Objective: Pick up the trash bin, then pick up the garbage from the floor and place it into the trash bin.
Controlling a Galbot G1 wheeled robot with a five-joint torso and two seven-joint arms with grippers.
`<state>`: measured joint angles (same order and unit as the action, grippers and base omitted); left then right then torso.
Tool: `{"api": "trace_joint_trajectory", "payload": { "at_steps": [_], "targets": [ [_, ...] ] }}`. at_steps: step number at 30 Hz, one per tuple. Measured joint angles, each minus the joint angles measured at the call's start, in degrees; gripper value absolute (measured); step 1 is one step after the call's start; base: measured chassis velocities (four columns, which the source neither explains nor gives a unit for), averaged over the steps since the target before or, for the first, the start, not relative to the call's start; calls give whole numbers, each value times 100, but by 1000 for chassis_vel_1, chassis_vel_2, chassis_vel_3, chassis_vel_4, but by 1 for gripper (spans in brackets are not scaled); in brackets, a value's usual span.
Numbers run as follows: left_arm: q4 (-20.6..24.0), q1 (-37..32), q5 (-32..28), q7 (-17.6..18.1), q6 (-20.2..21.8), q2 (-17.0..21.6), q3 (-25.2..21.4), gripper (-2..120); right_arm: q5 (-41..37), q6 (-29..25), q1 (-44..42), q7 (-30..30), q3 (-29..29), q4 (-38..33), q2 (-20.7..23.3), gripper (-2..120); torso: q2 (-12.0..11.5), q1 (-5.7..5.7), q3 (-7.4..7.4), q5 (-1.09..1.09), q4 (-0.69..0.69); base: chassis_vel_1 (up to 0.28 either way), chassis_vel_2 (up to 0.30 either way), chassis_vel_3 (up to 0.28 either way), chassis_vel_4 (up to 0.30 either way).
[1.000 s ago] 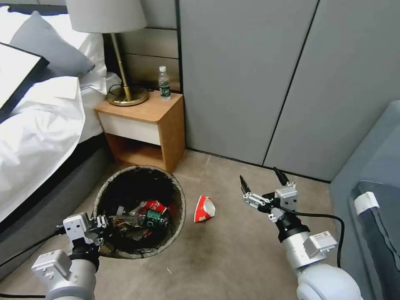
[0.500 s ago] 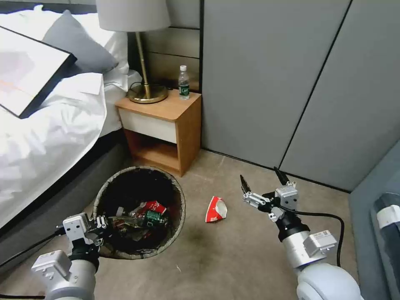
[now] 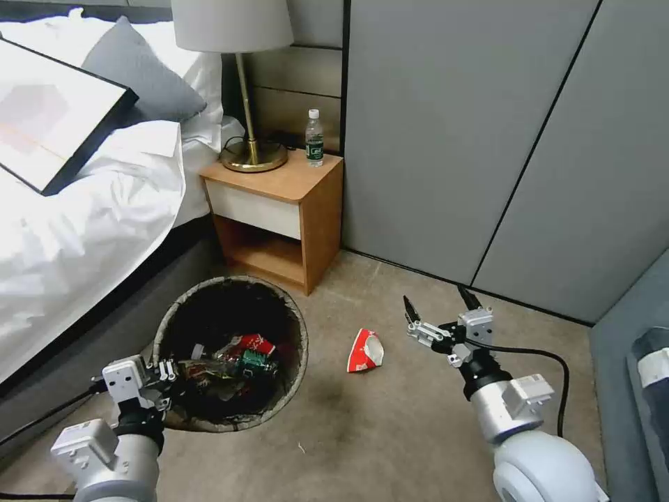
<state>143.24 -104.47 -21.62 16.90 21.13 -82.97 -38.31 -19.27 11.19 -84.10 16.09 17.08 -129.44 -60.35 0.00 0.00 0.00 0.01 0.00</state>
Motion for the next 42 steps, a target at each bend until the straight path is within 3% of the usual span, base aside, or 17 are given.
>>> {"api": "trace_joint_trajectory", "payload": {
  "at_steps": [7, 23, 28, 42],
  "targets": [
    [0, 6, -19, 0, 0, -13, -30, 3, -500, 305, 794, 375, -624, 824, 257, 100, 0, 0, 0, 0, -1, 0, 0, 0, 0],
    [0, -3, -57, 9, 7, 4, -85, 3, -1428, 736, 2239, 531, -1807, 2175, 343, 100, 0, 0, 0, -1, -1, 0, 0, 0, 0],
    [-1, 1, -64, 16, 14, -8, -108, 3, -1598, 814, 2614, 499, -2130, 2793, 228, 100, 0, 0, 0, -1, -1, 0, 0, 0, 0],
    [0, 26, -118, 15, 30, -35, -154, 2, -1703, 905, 3093, 159, -2333, 4125, -268, 100, 0, 0, 0, 0, 0, 0, 0, 0, 0]
  ]
}}
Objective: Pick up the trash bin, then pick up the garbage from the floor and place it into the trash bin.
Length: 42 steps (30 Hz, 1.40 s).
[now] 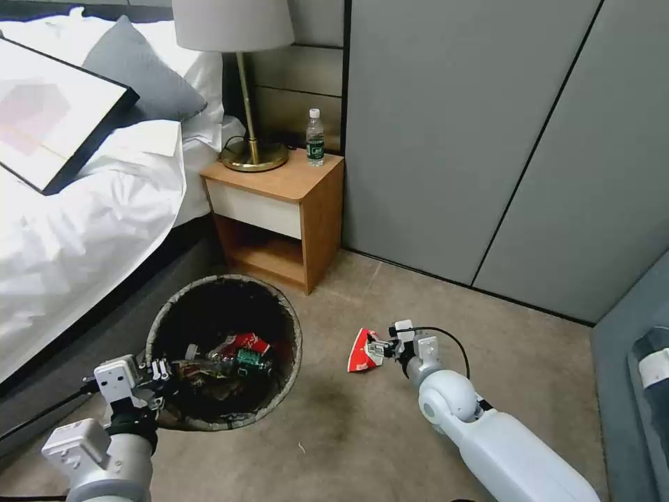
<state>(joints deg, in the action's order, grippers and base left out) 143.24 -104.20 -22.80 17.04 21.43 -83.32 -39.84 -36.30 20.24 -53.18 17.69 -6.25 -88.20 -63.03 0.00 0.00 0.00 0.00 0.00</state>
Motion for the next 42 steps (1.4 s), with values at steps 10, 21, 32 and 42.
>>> {"api": "trace_joint_trajectory", "payload": {
  "at_steps": [10, 21, 32, 42],
  "targets": [
    [0, 11, -1, -2, 2, -4, 15, 2, 70, -30, 300, -89, -53, 900, -476, 100, 0, 0, 0, 0, 0, 0, 0, 0, 0],
    [0, 14, -4, -5, 8, -13, 30, 2, 210, -134, 736, -165, -64, 1753, -930, 100, 0, 0, 0, -1, 0, 0, 0, 0, 0],
    [0, 17, -3, -7, 8, -17, 30, 2, 267, -262, 1133, -171, -69, 2705, -1558, 100, 0, 0, 0, -1, 0, 0, 0, 0, 0],
    [0, 23, 0, -11, 8, -14, 51, 2, 467, -438, 1256, -241, 31, 3401, -1921, 100, 0, 0, 0, -1, 0, 0, 0, 0, 0]
  ]
}}
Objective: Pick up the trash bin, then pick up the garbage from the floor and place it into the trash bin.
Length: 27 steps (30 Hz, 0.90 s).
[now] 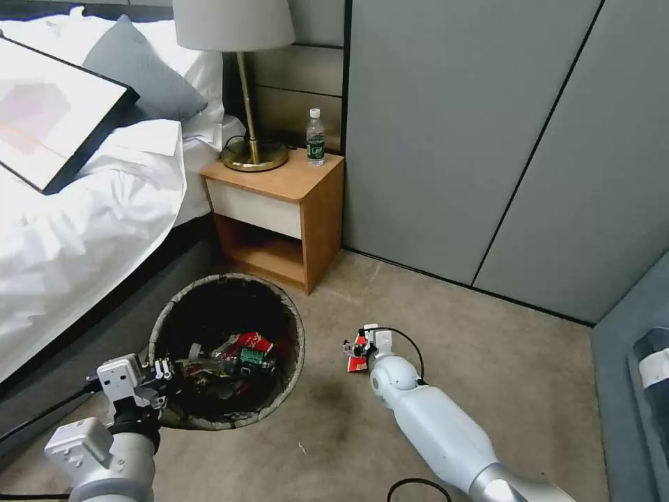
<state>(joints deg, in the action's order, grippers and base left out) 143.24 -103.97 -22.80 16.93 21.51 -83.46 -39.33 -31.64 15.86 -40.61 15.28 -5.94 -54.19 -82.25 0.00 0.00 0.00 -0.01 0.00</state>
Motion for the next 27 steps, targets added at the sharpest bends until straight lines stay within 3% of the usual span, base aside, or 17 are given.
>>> {"api": "trace_joint_trajectory", "payload": {
  "at_steps": [17, 27],
  "targets": [
    [0, 48, 7, -4, -4, -10, 32, 2, 115, -292, 308, -184, 226, 981, -262, 99, 0, 0, 0, 1, 0, 0, 0, 0, 0],
    [0, 59, 10, -4, -12, -9, 37, 2, 126, -401, 388, -250, 307, 1337, -343, 67, 0, 0, -1, 0, 0, 0, 0, 0, 0]
  ]
}}
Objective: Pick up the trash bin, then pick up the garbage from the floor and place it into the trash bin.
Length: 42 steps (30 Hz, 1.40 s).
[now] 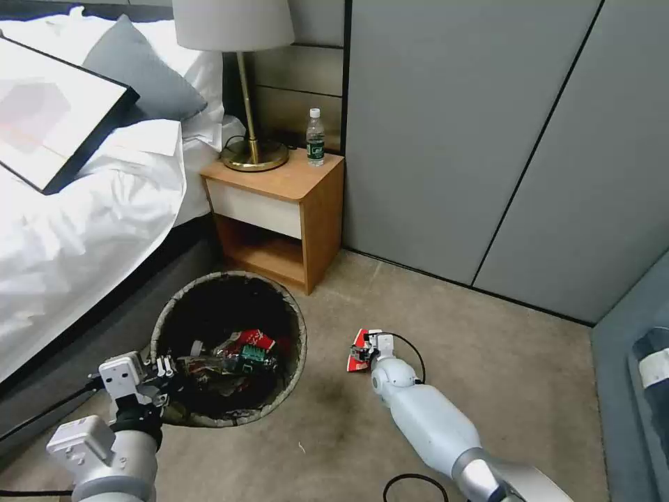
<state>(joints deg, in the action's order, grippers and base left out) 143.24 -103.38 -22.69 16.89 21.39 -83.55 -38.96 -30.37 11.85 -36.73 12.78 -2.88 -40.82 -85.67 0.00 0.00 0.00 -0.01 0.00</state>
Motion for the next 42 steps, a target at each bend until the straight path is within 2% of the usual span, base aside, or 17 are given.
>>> {"api": "trace_joint_trajectory", "payload": {
  "at_steps": [4, 5, 15, 20, 25, 28, 30, 33, 34, 35, 36, 38, 40, 42],
  "targets": [
    [0, 3, 0, 0, -3, 1, -1, 2, 15, -60, 3, -4, 7, 85, 5, 48, 0, 0, 0, 0, 0, 0, 0, 0, 0],
    [0, 3, 0, 0, -3, 1, -1, 2, 15, -60, 3, -4, 7, 85, 5, 48, 0, 0, 0, 0, 0, 0, 0, 0, 0],
    [0, 5, -3, 0, -11, -2, -8, 2, 102, -115, -48, 54, -13, 17, 130, 9, 0, 0, 0, 2, -2, 0, 0, 0, 0],
    [0, 1, -6, 1, -15, 10, -17, 2, 519, -176, -153, 119, -49, -201, 267, 0, 0, 0, 1, 3, -3, 0, 0, 0, 0],
    [0, -4, -13, 4, -15, 15, -29, 2, 933, -219, -312, 107, -109, -630, 541, 0, 0, 0, 1, 1, 1, 0, 0, 0, 0],
    [0, -7, -19, 8, -15, 20, -29, 2, 1184, -210, -594, 30, -234, -1637, 1116, 0, -1, 0, 1, 2, 2, 0, 0, 0, 0],
    [0, -7, -19, 8, -15, 20, -26, 2, 1208, -204, -650, 12, -254, -1903, 1255, 0, 0, 0, 1, 2, 0, 0, 0, 0, 0],
    [0, -9, -21, 9, -15, 34, -17, 2, 1201, -112, -843, -65, -310, -2902, 1727, 0, 0, 0, 1, 2, 2, 0, 0, 0, 0],
    [0, -11, -21, 9, -15, 46, -15, 2, 1117, -29, -916, -120, -327, -3438, 1962, 0, 0, 0, 1, 4, 0, 0, 0, 0, 0],
    [0, -11, -21, 9, -15, 46, -15, 2, 1117, -29, -916, -120, -327, -3438, 1962, 0, 0, 0, 1, 4, 0, 0, 0, 0, 0],
    [0, -13, -22, 11, -15, 57, -15, 2, 1001, 58, -967, -161, -331, -3895, 2175, 0, 0, 0, 0, 0, 0, 0, 0, 0, 0],
    [0, -14, -25, 13, -15, 70, -14, 2, 858, 159, -999, -214, -332, -4362, 2353, 0, 0, 0, 1, 1, 1, 0, 0, 0, 0],
    [0, -18, -29, 15, -16, 84, -13, 2, 487, 358, -1005, -362, -279, -5305, 2834, 0, 0, 0, 1, 0, -1, 0, 0, 0, 0],
    [0, -19, -30, 16, -15, 86, -12, 2, 383, 422, -988, -404, -246, -5541, 2964, 0, 0, 0, 0, 0, 0, 0, 0, 0, 0]
  ]
}}
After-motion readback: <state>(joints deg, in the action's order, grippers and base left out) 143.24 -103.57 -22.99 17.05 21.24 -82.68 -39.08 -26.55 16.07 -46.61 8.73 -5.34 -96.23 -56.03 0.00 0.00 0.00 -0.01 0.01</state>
